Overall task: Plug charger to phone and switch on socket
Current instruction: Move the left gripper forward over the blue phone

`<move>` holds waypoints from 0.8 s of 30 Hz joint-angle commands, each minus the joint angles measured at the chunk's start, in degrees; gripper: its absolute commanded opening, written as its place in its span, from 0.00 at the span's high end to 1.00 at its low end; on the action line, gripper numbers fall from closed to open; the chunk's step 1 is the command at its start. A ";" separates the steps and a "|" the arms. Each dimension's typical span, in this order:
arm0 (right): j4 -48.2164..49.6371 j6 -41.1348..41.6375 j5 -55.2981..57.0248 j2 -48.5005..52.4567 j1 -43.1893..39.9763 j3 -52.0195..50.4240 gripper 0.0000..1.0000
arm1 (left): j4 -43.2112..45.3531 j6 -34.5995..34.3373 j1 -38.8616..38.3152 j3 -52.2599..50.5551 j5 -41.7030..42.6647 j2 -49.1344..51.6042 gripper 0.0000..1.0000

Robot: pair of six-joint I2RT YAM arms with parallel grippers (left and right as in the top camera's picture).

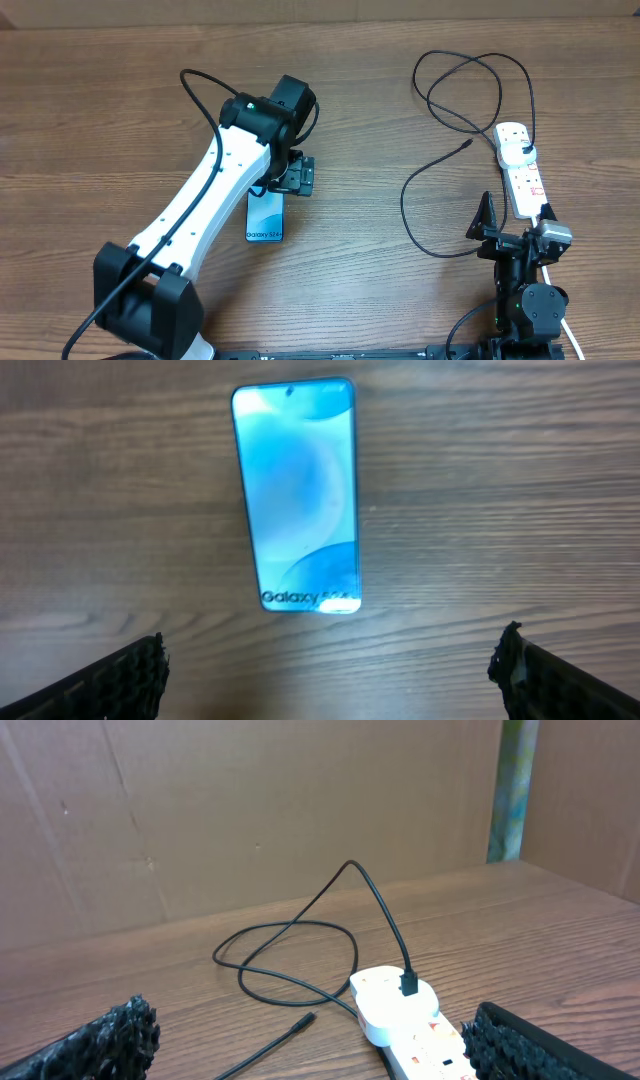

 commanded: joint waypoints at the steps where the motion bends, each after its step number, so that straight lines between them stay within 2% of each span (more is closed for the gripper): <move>1: 0.37 0.15 0.33 -0.68 -0.13 -0.61 0.00 | -1.66 -2.16 1.70 1.18 -3.04 1.68 0.01; 5: 0.37 0.13 0.33 -0.68 -0.13 -0.61 0.00 | -3.98 -4.72 3.65 1.07 -6.54 2.99 0.00; 11: 0.37 0.13 0.33 -0.68 -0.13 -0.61 0.00 | -2.14 -8.48 5.60 0.76 -4.98 3.04 0.00; 18: 0.37 0.13 0.33 -0.68 -0.13 -0.61 0.00 | 6.21 -1.09 5.46 0.74 7.28 3.06 0.00; 24: 0.37 0.13 0.33 -0.68 -0.13 -0.61 0.00 | 5.57 -0.44 5.46 -0.22 4.79 3.06 0.00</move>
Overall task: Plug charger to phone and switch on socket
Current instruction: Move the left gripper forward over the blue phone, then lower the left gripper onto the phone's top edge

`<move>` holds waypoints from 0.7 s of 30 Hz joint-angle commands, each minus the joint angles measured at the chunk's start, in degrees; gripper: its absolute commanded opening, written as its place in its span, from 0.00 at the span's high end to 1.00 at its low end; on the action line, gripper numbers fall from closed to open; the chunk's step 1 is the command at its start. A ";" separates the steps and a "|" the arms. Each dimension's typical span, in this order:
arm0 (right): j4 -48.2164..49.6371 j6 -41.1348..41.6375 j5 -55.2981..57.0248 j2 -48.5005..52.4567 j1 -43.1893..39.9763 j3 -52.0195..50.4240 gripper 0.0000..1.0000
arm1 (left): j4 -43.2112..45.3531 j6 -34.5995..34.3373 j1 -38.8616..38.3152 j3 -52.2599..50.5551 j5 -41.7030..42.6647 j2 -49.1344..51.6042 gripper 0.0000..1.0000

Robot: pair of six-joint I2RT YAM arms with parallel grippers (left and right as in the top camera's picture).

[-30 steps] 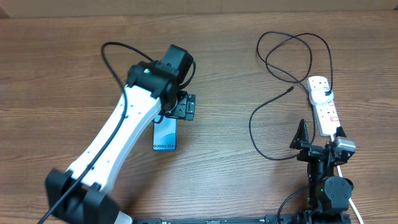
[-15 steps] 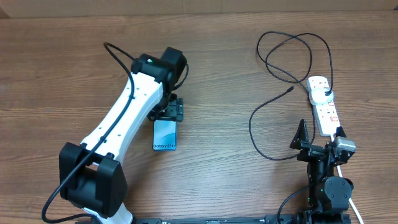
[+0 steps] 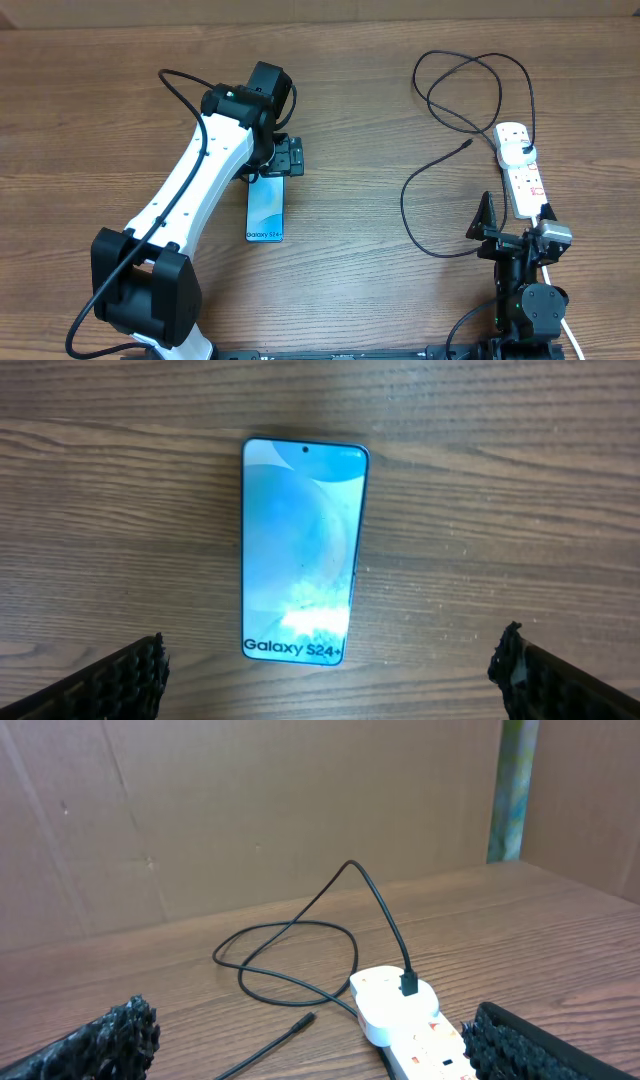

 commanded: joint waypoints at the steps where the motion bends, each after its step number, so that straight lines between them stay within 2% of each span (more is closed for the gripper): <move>1: 0.42 0.17 0.33 -0.68 -0.15 -0.61 0.00 | -0.72 1.84 -0.13 -0.85 -1.14 0.74 0.00; 8: 0.42 0.17 0.35 -0.68 -0.15 -0.61 0.00 | 3.43 1.84 -0.09 -10.54 -4.85 0.74 0.01; 11: 0.42 0.17 0.33 -0.68 -0.15 -0.61 0.00 | 7.76 2.93 -0.09 -14.88 -1.44 0.74 0.00; 15: 0.42 0.20 0.35 -0.68 -0.15 -0.61 0.00 | 11.52 8.31 -0.11 -17.27 5.49 0.74 0.01; 21: 0.42 0.17 0.33 -0.68 -0.15 -0.61 0.00 | 11.50 8.66 -0.13 -17.27 0.92 0.74 0.00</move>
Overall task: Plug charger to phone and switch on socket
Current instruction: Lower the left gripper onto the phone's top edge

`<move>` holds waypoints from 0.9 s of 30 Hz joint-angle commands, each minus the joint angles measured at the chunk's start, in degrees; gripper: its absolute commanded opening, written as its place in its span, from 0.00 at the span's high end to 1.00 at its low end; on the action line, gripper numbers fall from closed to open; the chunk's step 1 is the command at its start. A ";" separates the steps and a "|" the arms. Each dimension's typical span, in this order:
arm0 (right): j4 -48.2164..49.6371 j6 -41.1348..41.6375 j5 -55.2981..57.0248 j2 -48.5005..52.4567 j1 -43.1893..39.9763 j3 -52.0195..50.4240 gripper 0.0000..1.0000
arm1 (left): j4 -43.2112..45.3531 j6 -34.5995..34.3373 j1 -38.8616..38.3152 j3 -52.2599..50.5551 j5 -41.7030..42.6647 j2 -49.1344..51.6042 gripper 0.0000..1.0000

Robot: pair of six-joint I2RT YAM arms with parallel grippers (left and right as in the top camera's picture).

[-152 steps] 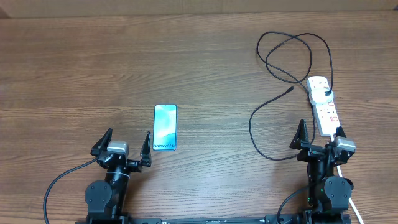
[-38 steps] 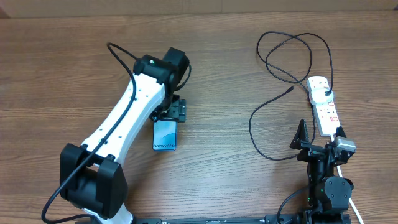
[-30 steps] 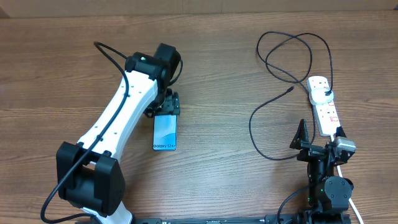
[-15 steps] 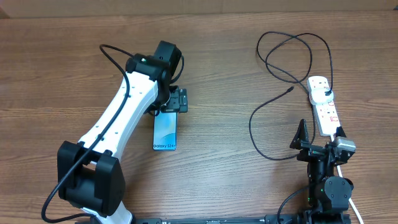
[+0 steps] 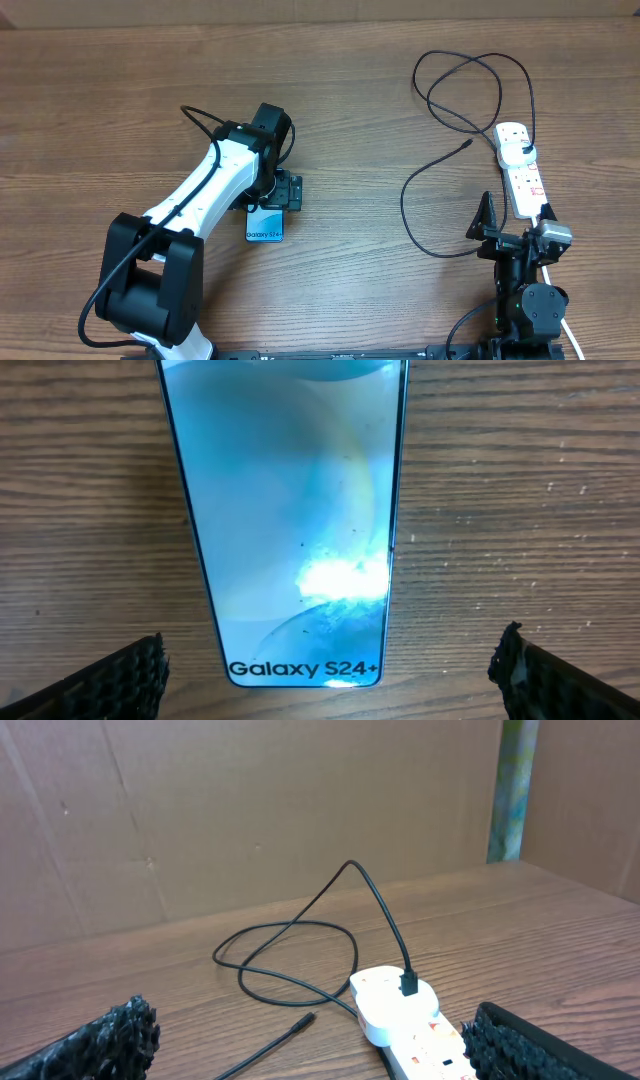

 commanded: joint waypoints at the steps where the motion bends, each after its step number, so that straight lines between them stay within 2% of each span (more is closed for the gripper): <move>1: 0.39 0.13 0.31 -0.68 -0.15 -0.61 0.00 | 0.07 2.12 -0.13 -0.15 -2.45 0.42 0.01; 8: 0.39 0.15 0.31 -0.68 -0.15 -0.61 0.00 | 1.73 -0.94 -0.13 -1.62 -4.87 0.42 0.00; 12: 0.39 0.13 0.33 -0.68 -0.15 -0.61 0.00 | 4.74 -0.90 -0.13 -3.32 -3.34 0.44 0.00; 27: 0.39 0.13 0.31 -0.68 -0.15 -0.61 0.00 | 7.13 -0.87 -0.13 -3.63 -3.61 0.50 0.01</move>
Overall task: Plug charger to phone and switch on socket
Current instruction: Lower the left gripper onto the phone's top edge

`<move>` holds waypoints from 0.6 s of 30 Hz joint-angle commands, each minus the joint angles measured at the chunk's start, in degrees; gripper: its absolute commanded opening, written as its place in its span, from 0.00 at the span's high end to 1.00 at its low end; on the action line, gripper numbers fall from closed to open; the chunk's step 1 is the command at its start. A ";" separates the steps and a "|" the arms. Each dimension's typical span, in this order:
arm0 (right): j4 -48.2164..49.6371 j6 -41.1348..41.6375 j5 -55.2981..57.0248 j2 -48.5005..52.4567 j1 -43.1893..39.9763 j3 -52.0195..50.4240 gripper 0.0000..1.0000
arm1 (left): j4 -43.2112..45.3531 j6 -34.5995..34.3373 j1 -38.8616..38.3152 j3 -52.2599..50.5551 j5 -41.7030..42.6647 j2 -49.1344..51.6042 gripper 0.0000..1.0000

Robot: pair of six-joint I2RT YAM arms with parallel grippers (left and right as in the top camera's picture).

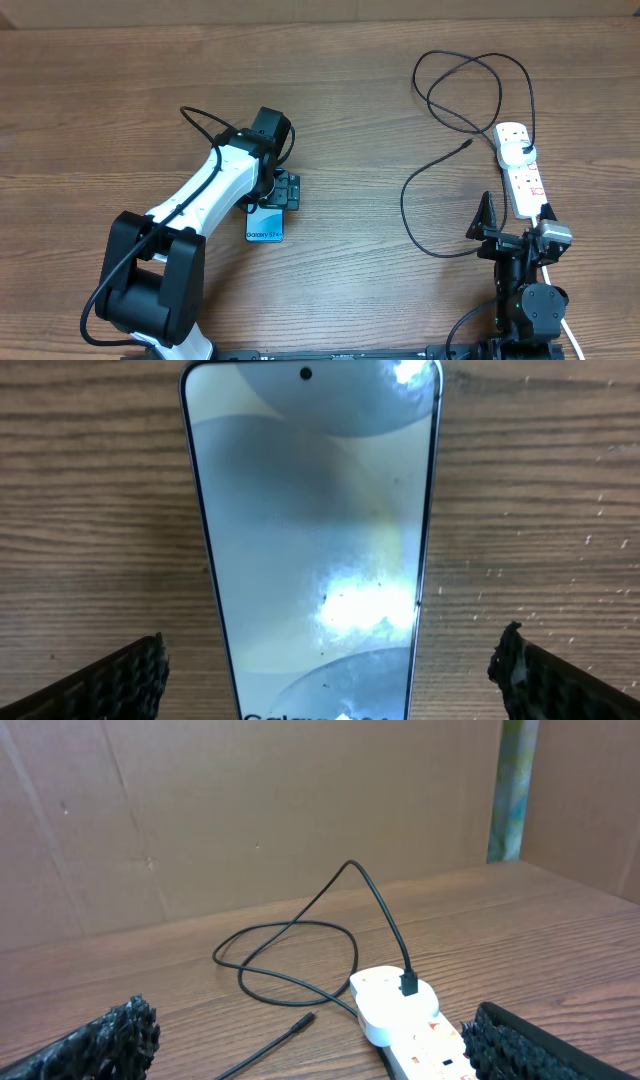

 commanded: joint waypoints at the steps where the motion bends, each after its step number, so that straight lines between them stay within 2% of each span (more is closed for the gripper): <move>1: 0.42 0.15 0.33 -0.68 -0.15 -0.61 0.00 | 0.63 -1.03 -0.13 -0.39 -0.20 0.50 0.00; 5: 0.42 0.13 0.33 -0.68 -0.15 -0.61 0.00 | 1.11 -1.33 -0.13 -0.39 -0.70 0.50 0.00; 10: 0.42 0.13 0.33 -0.68 -0.15 -0.61 0.00 | 1.20 -6.54 -0.13 -0.94 -6.08 0.50 0.00; 18: 0.42 0.15 0.33 -0.68 -0.15 -0.61 0.00 | 6.01 -6.80 -0.13 -4.46 -3.45 0.50 0.00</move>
